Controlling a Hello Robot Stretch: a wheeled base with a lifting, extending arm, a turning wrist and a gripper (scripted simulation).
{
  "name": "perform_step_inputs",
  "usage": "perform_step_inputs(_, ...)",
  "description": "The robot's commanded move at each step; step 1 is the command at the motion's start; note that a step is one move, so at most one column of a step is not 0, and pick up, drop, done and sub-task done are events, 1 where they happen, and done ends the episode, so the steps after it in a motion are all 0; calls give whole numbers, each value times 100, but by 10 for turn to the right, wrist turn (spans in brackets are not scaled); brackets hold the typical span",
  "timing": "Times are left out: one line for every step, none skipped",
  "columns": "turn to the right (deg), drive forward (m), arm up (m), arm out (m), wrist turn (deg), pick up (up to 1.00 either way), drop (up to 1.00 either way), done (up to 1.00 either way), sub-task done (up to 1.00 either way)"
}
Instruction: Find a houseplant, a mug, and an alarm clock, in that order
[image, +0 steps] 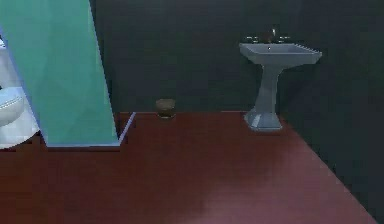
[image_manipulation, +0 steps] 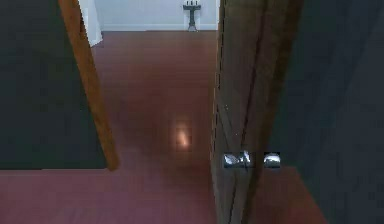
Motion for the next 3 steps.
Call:
perform_step_inputs(450, 0, 0, 0, 0, 0, 0, 0, 0)
perform_step_inputs(210, 0, 0, 0, 0, 0, 0, 0, 0)
perform_step_inputs(0, 80, 0, 0, 0, 0, 0, 0, 0)
